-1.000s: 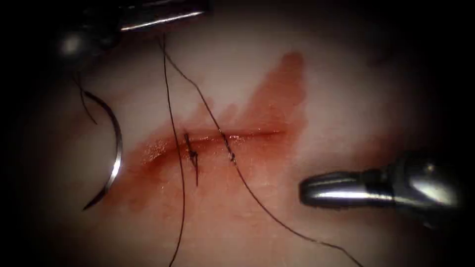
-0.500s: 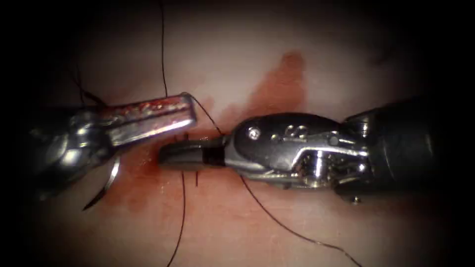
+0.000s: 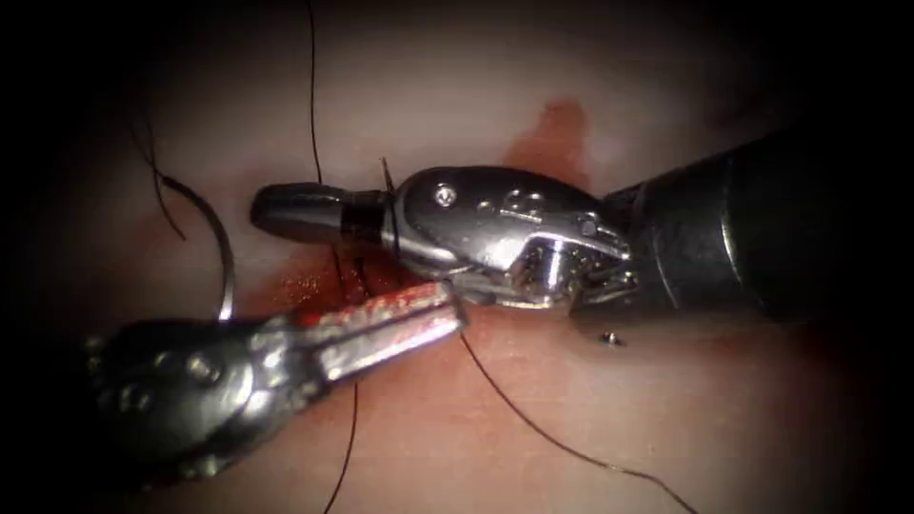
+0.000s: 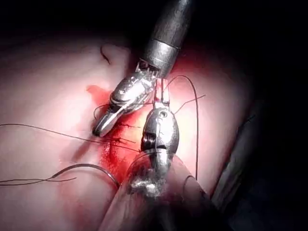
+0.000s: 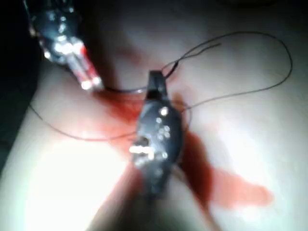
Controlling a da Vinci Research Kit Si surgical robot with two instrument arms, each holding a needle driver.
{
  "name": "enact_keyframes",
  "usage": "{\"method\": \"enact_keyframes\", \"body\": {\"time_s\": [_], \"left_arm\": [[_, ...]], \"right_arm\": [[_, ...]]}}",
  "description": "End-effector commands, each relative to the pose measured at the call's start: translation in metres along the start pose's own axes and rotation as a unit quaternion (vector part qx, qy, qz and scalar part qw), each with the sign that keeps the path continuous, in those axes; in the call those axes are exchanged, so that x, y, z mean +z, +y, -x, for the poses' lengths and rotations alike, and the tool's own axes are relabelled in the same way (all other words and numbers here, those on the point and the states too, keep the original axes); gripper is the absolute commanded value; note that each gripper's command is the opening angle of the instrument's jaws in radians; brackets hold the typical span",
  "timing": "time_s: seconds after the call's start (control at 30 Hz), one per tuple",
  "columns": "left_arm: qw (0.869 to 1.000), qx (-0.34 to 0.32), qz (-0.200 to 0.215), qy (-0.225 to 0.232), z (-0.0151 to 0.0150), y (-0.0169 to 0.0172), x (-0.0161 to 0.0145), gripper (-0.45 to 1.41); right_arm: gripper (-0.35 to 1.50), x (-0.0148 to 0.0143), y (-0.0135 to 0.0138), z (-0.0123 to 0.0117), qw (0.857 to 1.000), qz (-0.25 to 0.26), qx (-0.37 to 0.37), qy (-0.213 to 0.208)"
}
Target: Wound Closure
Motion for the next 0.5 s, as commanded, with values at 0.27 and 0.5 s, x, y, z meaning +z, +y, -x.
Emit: {"method": "enact_keyframes", "body": {"time_s": [0.27, 0.5], "left_arm": [[1.000, -0.013, 0.005, 0.020, 0.0030, -0.0019, -0.0008, -0.45], [0.999, -0.028, -0.015, 0.033, 0.0057, -0.0041, -0.0009, -0.45]], "right_arm": [[-0.35, -0.0024, 0.0014, 0.0003, 0.994, -0.060, 0.058, 0.072], [-0.35, -0.0052, 0.0025, 0.0001, 0.978, -0.134, 0.089, 0.136]]}}
